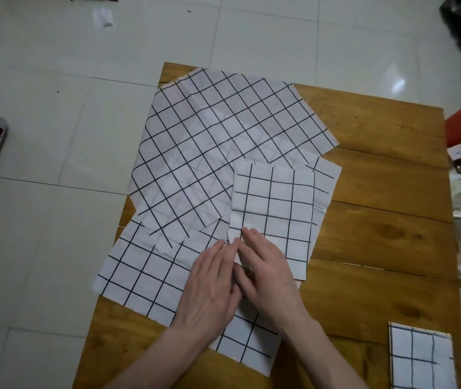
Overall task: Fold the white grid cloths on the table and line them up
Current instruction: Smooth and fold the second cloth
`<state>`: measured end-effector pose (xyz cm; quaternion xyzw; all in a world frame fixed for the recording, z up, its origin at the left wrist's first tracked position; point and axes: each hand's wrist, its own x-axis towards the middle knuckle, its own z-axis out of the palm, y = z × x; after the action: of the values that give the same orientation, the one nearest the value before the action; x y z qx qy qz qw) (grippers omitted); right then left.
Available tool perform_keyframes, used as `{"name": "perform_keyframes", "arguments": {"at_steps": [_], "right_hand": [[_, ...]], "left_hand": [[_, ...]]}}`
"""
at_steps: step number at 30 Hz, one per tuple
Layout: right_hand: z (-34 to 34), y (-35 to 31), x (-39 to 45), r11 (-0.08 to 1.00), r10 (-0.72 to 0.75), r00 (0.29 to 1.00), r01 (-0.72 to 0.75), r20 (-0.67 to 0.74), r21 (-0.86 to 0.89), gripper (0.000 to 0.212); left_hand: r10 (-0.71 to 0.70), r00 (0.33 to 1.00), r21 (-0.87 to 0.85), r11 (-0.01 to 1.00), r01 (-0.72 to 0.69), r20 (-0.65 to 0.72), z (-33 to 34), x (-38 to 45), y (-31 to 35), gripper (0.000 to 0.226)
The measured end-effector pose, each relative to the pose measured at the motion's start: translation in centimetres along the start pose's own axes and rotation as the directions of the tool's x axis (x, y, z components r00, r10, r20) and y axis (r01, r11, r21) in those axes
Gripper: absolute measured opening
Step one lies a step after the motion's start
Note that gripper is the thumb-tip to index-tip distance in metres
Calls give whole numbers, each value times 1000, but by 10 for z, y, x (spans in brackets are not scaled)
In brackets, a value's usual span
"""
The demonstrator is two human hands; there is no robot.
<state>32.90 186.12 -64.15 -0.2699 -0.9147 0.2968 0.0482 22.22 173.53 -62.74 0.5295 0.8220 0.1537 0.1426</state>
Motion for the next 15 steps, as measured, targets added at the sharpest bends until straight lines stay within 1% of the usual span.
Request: {"name": "perform_keyframes", "arguments": {"at_steps": [3, 6, 8, 11, 13, 15], "right_hand": [[-8, 1, 0, 996, 7, 997, 1, 83, -94, 54], [-18, 5, 3, 995, 19, 993, -8, 113, -99, 54], [-27, 10, 6, 997, 28, 997, -22, 75, -78, 50], [-46, 28, 10, 991, 54, 998, -57, -27, -125, 47], [-57, 43, 13, 978, 84, 996, -91, -43, -186, 46], [-63, 56, 13, 960, 124, 992, -125, -23, -249, 46]], "left_hand": [[17, 999, 50, 999, -18, 38, 5, -4, -3, 82], [2, 999, 89, 996, -6, 35, 7, -6, -3, 76], [-5, 1000, 124, 992, 5, 5, 6, -6, -2, 67], [13, 1000, 152, 988, -12, -10, 5, -6, -2, 61], [66, 998, 142, 988, -68, 17, 7, -7, -1, 60], [124, 991, 146, 981, -131, 55, 11, -8, 1, 61]]}}
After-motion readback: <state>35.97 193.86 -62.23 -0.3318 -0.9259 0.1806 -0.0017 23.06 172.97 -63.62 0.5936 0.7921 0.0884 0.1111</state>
